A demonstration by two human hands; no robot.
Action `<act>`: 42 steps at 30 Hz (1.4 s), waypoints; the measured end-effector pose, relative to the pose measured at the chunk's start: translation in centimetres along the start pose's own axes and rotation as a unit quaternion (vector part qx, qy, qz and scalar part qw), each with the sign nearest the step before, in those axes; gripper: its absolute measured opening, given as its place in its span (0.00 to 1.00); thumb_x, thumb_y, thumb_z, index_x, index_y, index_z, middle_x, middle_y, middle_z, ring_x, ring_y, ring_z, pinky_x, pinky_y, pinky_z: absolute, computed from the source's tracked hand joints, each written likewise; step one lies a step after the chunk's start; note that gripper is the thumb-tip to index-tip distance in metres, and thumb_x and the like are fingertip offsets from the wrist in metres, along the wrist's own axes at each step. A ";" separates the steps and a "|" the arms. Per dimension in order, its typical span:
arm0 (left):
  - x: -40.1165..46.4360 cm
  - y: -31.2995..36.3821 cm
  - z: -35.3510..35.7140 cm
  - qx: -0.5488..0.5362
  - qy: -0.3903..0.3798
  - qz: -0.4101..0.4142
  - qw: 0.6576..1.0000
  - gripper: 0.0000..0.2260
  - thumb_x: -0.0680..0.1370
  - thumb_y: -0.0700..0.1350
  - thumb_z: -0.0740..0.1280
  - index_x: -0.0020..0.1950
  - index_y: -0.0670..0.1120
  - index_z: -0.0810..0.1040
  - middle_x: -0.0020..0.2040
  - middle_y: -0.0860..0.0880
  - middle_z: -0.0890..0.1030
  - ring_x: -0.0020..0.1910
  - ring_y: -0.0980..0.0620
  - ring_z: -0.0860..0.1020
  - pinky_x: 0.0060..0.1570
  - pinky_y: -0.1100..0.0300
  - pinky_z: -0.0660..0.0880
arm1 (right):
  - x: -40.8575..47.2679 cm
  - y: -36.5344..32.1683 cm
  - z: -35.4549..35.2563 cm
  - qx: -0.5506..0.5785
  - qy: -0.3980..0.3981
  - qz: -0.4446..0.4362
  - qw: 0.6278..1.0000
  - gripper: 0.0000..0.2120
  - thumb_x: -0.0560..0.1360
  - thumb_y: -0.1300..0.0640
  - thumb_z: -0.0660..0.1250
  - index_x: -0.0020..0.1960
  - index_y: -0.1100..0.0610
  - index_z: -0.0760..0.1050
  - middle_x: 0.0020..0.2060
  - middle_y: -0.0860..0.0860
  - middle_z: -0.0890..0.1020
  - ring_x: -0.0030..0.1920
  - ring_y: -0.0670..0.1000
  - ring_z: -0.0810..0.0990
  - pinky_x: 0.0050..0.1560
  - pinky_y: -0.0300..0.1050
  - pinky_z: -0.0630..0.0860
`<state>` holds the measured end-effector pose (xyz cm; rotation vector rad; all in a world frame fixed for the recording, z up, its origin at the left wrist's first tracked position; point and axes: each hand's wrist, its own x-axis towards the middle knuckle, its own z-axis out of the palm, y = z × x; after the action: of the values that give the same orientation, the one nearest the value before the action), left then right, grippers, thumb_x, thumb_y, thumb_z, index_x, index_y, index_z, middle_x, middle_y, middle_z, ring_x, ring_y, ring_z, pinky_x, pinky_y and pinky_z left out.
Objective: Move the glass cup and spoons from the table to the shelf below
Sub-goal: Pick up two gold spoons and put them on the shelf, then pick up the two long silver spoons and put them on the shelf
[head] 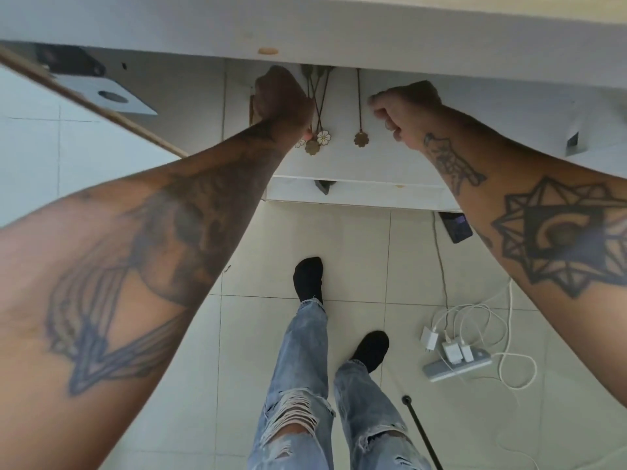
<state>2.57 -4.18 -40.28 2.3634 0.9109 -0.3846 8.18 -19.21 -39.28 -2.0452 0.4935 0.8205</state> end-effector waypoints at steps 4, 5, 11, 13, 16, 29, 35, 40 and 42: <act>-3.4 0.3 -1.4 -0.014 0.018 -0.009 1.000 0.13 0.79 0.44 0.67 0.59 0.38 0.81 0.56 0.43 0.86 0.55 0.49 0.84 0.51 0.61 0.78 | -2.7 0.5 -2.1 0.019 -0.007 -0.024 0.999 0.09 0.73 0.61 0.71 0.35 0.58 0.76 0.31 0.50 0.77 0.24 0.44 0.69 0.17 0.29 0.61; -4.3 0.3 -1.7 -0.027 0.024 -0.016 0.999 0.13 0.79 0.43 0.66 0.59 0.38 0.82 0.55 0.43 0.86 0.55 0.49 0.84 0.52 0.60 0.80 | -3.4 0.5 -2.7 0.023 -0.009 -0.031 0.999 0.10 0.73 0.60 0.72 0.34 0.57 0.75 0.30 0.50 0.76 0.24 0.45 0.69 0.18 0.29 0.61; -11.9 0.7 -4.6 -0.102 0.071 -0.033 0.992 0.10 0.77 0.41 0.66 0.53 0.37 0.82 0.50 0.42 0.87 0.49 0.47 0.86 0.47 0.56 0.82 | -11.0 0.5 -5.7 -0.007 -0.007 -0.065 0.998 0.10 0.72 0.58 0.70 0.33 0.55 0.74 0.34 0.51 0.77 0.24 0.47 0.68 0.23 0.37 0.63; -14.9 1.0 -5.7 -0.125 0.057 -0.024 0.990 0.07 0.77 0.42 0.67 0.48 0.39 0.81 0.50 0.40 0.86 0.47 0.44 0.86 0.48 0.52 0.83 | -14.2 0.7 -6.8 -0.023 -0.002 -0.075 0.997 0.08 0.72 0.56 0.70 0.35 0.55 0.75 0.35 0.52 0.78 0.25 0.48 0.67 0.26 0.39 0.64; -19.9 1.7 -7.3 -0.155 0.053 0.003 0.987 0.06 0.77 0.42 0.70 0.46 0.41 0.84 0.41 0.43 0.87 0.33 0.51 0.87 0.33 0.61 0.82 | -19.2 1.0 -8.9 -0.038 0.000 -0.077 0.996 0.04 0.73 0.56 0.69 0.44 0.56 0.78 0.37 0.53 0.77 0.27 0.49 0.68 0.29 0.40 0.66; -29.3 16.5 -21.9 -0.168 0.103 0.172 0.965 0.09 0.75 0.45 0.69 0.49 0.45 0.86 0.45 0.45 0.87 0.40 0.46 0.86 0.48 0.53 0.83 | -30.8 -6.8 -24.6 0.021 0.094 -0.213 0.972 0.03 0.72 0.57 0.69 0.41 0.56 0.81 0.39 0.55 0.82 0.34 0.53 0.76 0.40 0.45 0.76; -24.0 22.0 -22.0 -0.126 0.024 0.154 0.980 0.10 0.73 0.43 0.68 0.50 0.45 0.87 0.49 0.42 0.87 0.49 0.42 0.85 0.51 0.52 0.82 | -26.4 -9.3 -26.5 -0.035 0.123 -0.163 0.978 0.08 0.73 0.56 0.67 0.47 0.58 0.83 0.45 0.56 0.86 0.41 0.55 0.82 0.44 0.45 0.77; -19.8 24.0 -18.2 -0.078 -0.064 0.147 0.984 0.10 0.73 0.45 0.71 0.50 0.42 0.86 0.48 0.43 0.87 0.50 0.45 0.85 0.49 0.55 0.81 | -23.1 -8.8 -24.2 -0.107 0.112 -0.093 0.984 0.09 0.68 0.56 0.69 0.47 0.54 0.84 0.47 0.55 0.86 0.49 0.57 0.85 0.46 0.45 0.80; -18.5 24.1 -16.9 -0.062 -0.089 0.144 0.984 0.10 0.72 0.46 0.72 0.49 0.42 0.86 0.46 0.43 0.87 0.49 0.46 0.85 0.48 0.55 0.80 | -22.3 -8.7 -23.1 -0.132 0.127 -0.084 0.980 0.11 0.66 0.55 0.70 0.48 0.54 0.82 0.49 0.55 0.85 0.52 0.57 0.84 0.48 0.44 0.79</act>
<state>6.64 -18.19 -8.75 2.2606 0.4875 -0.4037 6.24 -32.57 -8.87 -2.4177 0.3582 0.5491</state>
